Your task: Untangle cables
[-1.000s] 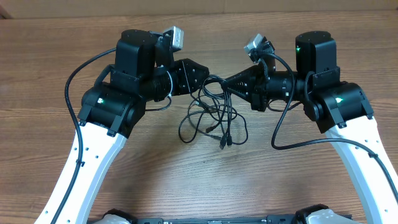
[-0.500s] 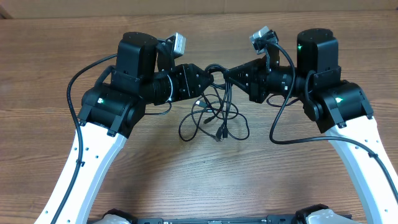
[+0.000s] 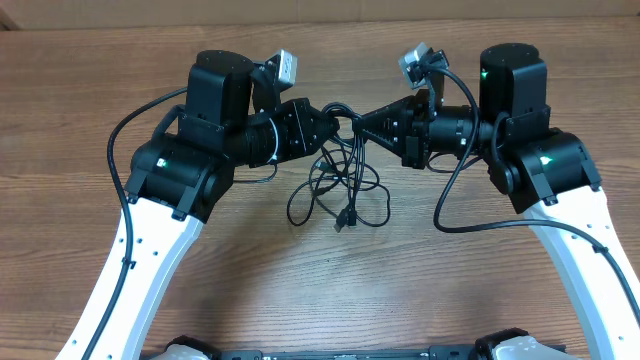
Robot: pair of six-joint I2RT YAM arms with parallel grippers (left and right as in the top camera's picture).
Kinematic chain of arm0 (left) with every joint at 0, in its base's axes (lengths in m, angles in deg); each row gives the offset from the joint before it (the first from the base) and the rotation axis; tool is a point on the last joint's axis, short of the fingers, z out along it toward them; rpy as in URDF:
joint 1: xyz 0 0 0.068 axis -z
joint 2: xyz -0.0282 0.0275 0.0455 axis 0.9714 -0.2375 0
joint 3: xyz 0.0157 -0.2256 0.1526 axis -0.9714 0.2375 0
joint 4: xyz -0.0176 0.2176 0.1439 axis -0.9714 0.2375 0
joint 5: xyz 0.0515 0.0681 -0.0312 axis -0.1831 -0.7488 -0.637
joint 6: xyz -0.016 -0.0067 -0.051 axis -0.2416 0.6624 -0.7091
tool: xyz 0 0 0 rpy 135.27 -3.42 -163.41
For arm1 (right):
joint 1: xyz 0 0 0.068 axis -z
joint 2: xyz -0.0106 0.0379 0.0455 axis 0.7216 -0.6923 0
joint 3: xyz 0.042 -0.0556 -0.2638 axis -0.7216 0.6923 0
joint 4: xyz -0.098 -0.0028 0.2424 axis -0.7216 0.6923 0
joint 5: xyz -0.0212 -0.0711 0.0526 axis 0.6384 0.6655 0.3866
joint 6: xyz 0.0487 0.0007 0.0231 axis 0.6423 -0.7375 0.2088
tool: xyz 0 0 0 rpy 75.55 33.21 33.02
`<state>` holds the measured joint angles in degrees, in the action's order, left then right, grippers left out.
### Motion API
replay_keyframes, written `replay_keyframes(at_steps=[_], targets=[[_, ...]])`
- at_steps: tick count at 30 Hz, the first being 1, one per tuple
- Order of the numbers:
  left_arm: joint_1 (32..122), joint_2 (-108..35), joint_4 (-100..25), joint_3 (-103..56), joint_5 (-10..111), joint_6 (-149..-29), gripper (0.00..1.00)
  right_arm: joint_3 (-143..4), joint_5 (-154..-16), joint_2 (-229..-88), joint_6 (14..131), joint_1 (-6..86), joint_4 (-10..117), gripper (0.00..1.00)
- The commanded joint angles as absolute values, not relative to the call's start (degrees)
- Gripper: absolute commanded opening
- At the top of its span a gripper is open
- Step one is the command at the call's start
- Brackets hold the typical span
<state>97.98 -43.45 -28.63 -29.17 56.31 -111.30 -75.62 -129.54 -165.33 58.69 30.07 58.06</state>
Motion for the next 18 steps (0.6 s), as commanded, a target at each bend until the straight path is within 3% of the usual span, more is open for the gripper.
replay_keyframes(at_steps=[1,3,7,8,11,18], targets=[[97.93,-42.58,-30.14,-29.54,55.68,-111.94,0.04,-76.32,-134.04,-164.65,58.77,29.79,58.17,0.04],[97.93,-42.58,-30.14,-29.54,55.53,-111.94,0.04,-76.32,-133.91,-164.65,58.6,29.81,58.61,0.04],[97.93,-42.58,-27.7,-29.54,50.19,-111.28,0.04,-76.32,-123.18,-164.65,58.62,29.85,62.09,0.9],[97.93,-42.58,-25.95,-29.54,47.31,-110.3,0.04,-76.32,-118.67,-164.65,58.62,29.85,63.51,1.0],[97.93,-42.58,-24.55,-29.54,45.65,-103.74,0.04,-76.32,-113.47,-164.65,57.22,29.85,64.38,1.0],[98.19,-42.6,-22.78,-29.54,51.68,-97.34,0.04,-76.32,-119.88,-164.65,30.93,29.46,67.64,0.94]])
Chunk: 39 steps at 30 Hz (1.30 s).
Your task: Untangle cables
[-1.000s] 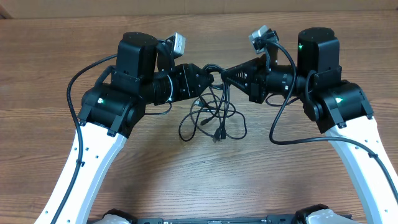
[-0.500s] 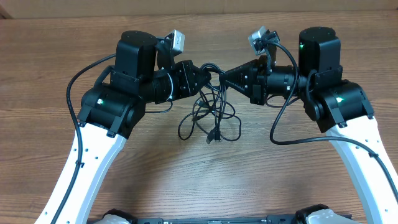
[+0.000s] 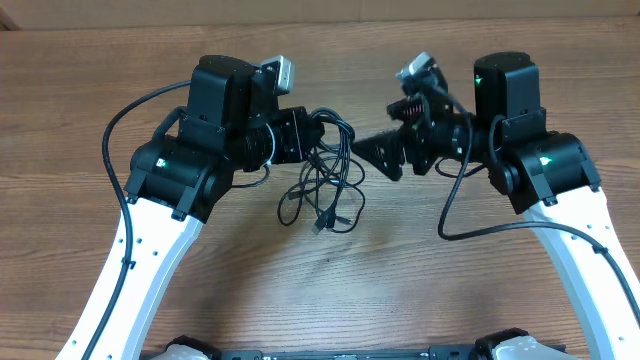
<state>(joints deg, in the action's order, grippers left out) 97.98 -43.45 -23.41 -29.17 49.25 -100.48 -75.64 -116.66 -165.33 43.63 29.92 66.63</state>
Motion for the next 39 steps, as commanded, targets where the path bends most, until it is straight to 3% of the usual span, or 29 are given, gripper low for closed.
replay_keyframes(at_steps=[1,4,6,9,11,18,20,27,31,34,39], targets=[[98.22,-42.6,-21.75,-29.54,51.68,-97.36,0.04,-76.32,-119.9,-164.65,28.26,29.06,68.16,0.94],[98.22,-42.69,-20.9,-29.54,51.7,-98.58,0.04,-76.32,-119.88,-164.65,26.3,27.71,68.12,0.91],[98.39,-42.71,-20.85,-29.54,51.68,-99.52,0.04,-76.32,-119.88,-164.65,24.26,26.33,68.1,0.84],[99.66,-42.71,-20.9,-29.54,51.66,-100.37,0.04,-76.32,-116.4,-164.65,22.97,24.43,67.7,0.6],[100.69,-42.82,-20.9,-29.54,51.55,-100.37,0.04,-76.32,-115.7,-164.65,22.99,24.23,66.81,0.57],[102.06,-43.04,-21.07,-29.54,51.62,-101.25,0.04,-76.32,-115.53,-164.65,22.97,24.23,65.39,0.23],[102.32,-43.06,-21.25,-29.54,51.57,-101.88,0.04,-76.32,-115.5,-164.65,22.97,24.23,65.28,0.04],[102.24,-43.06,-21.14,-29.54,51.4,-101.86,0.04,-76.32,-115.2,-164.65,23.08,24.23,65.3,0.04],[101.93,-43.06,-19.85,-29.54,46.28,-102.84,0.04,-76.32,-105.98,-164.65,33.49,24.85,64.12,0.04],[99.92,-43.06,-14.71,-29.54,36.23,-111.7,0.04,-76.32,-103.92,-164.54,39.65,26.9,63.33,0.04],[96.47,-43.04,-11.72,-29.54,36.27,-118.47,0.04,-76.32,-101.89,-164.54,48.44,31.23,61.61,0.04]])
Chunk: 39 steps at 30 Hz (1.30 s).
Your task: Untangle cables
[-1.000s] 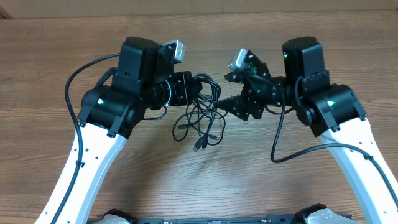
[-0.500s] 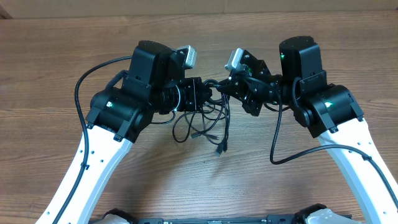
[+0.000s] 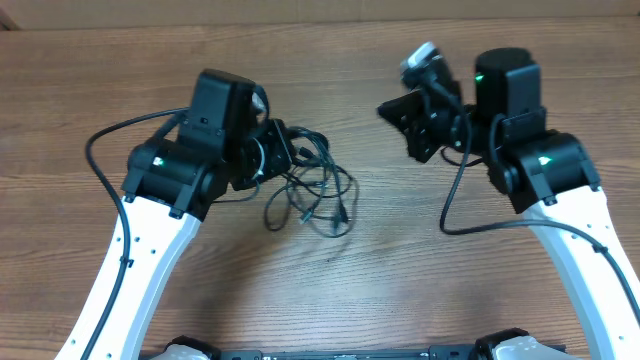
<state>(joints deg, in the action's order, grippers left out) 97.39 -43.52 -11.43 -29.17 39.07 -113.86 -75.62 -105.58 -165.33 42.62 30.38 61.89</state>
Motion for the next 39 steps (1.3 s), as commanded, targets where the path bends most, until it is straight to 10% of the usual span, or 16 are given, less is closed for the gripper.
replay_keyframes(at_steps=[1,5,6,8,13,24,31,39], targets=[[96.45,-42.99,-11.91,-29.54,36.38,-118.82,0.04,-76.32,-99.83,-164.54,50.08,31.8,62.09,0.04],[96.53,-42.99,-14.58,-29.54,39.88,-107.17,0.04,-76.32,-108.97,-164.54,41.4,31.91,63.51,0.11],[96.53,-42.99,-14.91,-29.54,41.56,-100.92,0.04,-76.32,-115.48,-164.54,35.45,31.91,64.56,0.41],[96.53,-43.02,-14.89,-29.54,45.39,-93.42,0.04,-76.32,-122.06,-164.54,28.92,31.8,66.09,0.62],[96.53,-43.12,-15.02,-29.54,54.5,-94.39,0.04,-76.32,-123.35,-164.54,25.27,27.58,66.15,0.72],[96.79,-43.17,-15.26,-29.54,60.36,-98.69,0.04,-76.32,-115.92,-164.56,25.33,23.36,66.0,0.45],[98.89,-43.17,-17.92,-29.54,59.99,-99.54,0.04,-76.32,-114.89,-164.6,25.77,23.38,66.79,0.06],[98.7,-43.17,-15.52,-29.54,53.98,-102.71,0.04,-76.32,-110.89,-164.6,32.04,23.45,64.16,0.04]])
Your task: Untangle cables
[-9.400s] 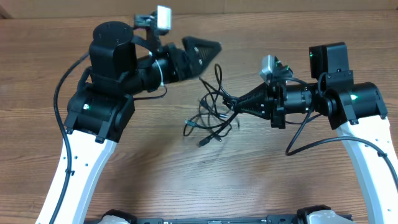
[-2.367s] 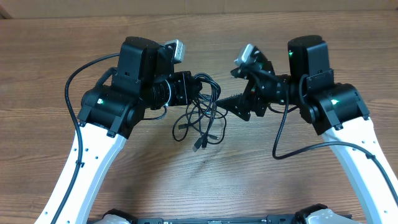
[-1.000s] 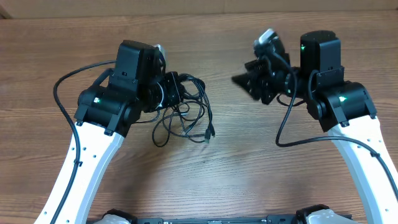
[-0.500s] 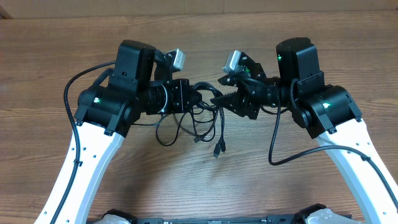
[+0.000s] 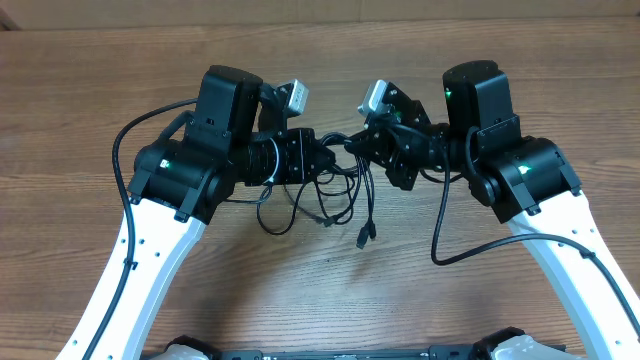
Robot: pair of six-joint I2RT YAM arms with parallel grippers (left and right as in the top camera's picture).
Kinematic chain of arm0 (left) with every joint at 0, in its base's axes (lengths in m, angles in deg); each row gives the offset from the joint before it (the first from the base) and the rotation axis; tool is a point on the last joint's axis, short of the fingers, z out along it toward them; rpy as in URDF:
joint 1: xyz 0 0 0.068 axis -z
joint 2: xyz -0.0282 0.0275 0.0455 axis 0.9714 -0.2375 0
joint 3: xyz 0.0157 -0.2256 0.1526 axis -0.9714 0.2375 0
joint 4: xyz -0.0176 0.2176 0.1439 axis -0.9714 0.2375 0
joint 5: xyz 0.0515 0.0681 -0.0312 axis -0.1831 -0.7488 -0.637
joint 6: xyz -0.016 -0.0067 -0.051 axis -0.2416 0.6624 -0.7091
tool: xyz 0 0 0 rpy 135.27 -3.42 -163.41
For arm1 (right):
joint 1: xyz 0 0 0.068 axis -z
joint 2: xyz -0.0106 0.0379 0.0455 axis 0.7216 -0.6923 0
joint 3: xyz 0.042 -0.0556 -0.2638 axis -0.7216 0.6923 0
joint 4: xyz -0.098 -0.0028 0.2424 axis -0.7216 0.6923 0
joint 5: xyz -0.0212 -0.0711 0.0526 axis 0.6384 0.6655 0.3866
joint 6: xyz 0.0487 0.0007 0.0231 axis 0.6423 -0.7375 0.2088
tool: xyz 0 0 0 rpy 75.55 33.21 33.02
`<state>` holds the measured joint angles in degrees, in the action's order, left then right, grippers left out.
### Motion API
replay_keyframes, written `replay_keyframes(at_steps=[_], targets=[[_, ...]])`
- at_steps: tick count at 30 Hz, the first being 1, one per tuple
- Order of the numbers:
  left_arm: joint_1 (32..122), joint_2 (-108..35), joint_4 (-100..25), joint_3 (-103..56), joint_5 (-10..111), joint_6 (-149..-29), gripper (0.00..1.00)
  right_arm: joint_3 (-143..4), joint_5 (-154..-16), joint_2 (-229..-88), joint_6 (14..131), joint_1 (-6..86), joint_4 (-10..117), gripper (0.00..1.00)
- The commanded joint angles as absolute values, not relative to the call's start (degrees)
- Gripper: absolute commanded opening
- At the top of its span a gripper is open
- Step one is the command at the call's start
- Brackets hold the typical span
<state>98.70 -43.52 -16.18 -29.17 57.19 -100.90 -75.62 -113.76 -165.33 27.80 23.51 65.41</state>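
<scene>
A tangle of black cables (image 5: 318, 196) hangs in loops between the two arms in the overhead view, and one plug end (image 5: 362, 238) dangles lowest over the table. My left gripper (image 5: 326, 158) is shut on the top of the bundle from the left. My right gripper (image 5: 355, 146) meets the same bundle from the right, its fingers closed on a strand close to the left fingertips. The exact pinch points are hidden by the fingers.
The wooden table (image 5: 320, 300) lies below. Each arm's own black supply cable loops outward: one at the far left (image 5: 122, 160), one under the right arm (image 5: 450, 255). The white arm links run down to the front edge.
My right gripper, which was raised and away from the cables at the right, now sits against the bundle and is shut on a strand. The left gripper has moved right with the bundle.
Both grippers first held the bundle close together at the middle. Then the right one was off the cable and drawn back, while the left held the tangle and later stood further left. Now both hold it again, with one plug end hanging lower.
</scene>
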Motion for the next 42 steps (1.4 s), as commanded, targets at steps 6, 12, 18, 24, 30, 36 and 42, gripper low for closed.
replay_keyframes(at_steps=[6,12,18,24,30,36,42], targets=[[98.67,-43.17,-9.18,-29.54,39.73,-113.05,0.04,-76.32,-106.28,-164.58,41.07,23.45,60.49,0.04],[98.67,-43.17,-8.96,-29.54,39.53,-113.53,0.04,-76.32,-92.82,-164.58,49.18,23.43,60.64,0.04],[98.7,-43.17,-10.25,-29.54,39.77,-113.25,0.04,-76.32,-80.71,-164.6,51.76,23.43,65.74,0.04],[98.7,-43.17,-11.89,-29.54,40.64,-100.24,0.04,-76.32,-98.89,-164.6,38.1,23.43,67.9,0.2],[98.81,-43.17,-12.07,-29.54,47.64,-86.78,0.04,-76.32,-114.76,-164.6,27.17,23.38,68.73,0.77],[98.81,-43.17,-15.74,-29.54,60.64,-84.29,0.04,-76.32,-114.91,-164.6,27.02,23.38,69.34,0.55],[98.78,-43.17,-13.12,-29.54,50.48,-89.82,0.04,-76.32,-114.08,-164.6,27.28,23.38,69.17,0.04]])
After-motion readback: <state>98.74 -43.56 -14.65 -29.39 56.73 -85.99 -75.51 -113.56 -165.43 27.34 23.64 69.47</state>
